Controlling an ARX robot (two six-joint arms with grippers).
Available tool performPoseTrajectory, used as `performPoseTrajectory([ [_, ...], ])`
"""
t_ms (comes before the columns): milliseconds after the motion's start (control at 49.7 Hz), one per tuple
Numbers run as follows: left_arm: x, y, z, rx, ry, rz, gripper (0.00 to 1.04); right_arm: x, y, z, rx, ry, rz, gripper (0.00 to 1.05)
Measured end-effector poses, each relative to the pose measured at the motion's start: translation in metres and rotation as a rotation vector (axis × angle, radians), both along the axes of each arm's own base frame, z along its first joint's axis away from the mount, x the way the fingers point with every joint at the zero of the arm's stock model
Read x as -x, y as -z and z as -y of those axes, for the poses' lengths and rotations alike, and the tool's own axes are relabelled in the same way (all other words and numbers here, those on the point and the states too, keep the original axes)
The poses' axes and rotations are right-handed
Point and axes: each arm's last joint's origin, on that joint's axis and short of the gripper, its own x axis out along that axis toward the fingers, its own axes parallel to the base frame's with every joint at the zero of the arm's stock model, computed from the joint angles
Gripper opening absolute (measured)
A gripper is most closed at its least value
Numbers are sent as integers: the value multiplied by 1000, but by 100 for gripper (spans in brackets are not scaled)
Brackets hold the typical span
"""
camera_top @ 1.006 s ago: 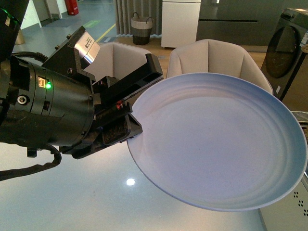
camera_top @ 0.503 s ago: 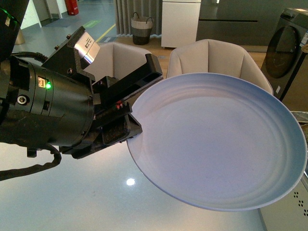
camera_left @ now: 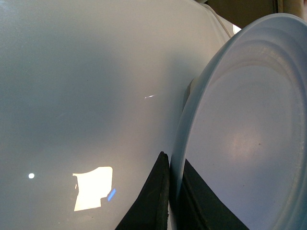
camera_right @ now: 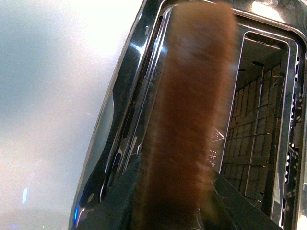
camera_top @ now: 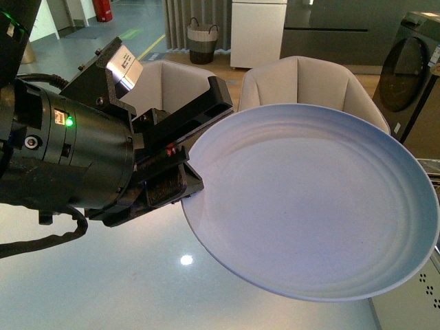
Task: Left arm holds plate, right arm toasts bread
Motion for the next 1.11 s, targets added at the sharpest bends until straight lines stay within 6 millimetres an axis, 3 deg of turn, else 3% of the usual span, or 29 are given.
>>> performPoseTrajectory([
  [161, 0, 0, 0, 0, 0, 0, 3, 4, -1, 5, -23, 4, 28, 61],
  [362, 0, 0, 0, 0, 0, 0, 3, 30, -25, 18, -107, -5, 169, 97],
  [624, 0, 0, 0, 0, 0, 0, 3, 80, -63, 37, -186, 15, 431, 96],
  [704, 0, 0, 0, 0, 0, 0, 3, 84, -65, 38, -179, 29, 467, 95],
  [866, 0, 0, 0, 1, 0, 0, 3, 89, -53, 32, -161, 73, 678, 73],
  [1006, 0, -1, 0, 2, 1, 1, 3, 94, -46, 25, -175, 73, 706, 54],
  [1107, 0, -1, 0, 2, 0, 1, 3, 98, -39, 19, -182, 72, 706, 35],
])
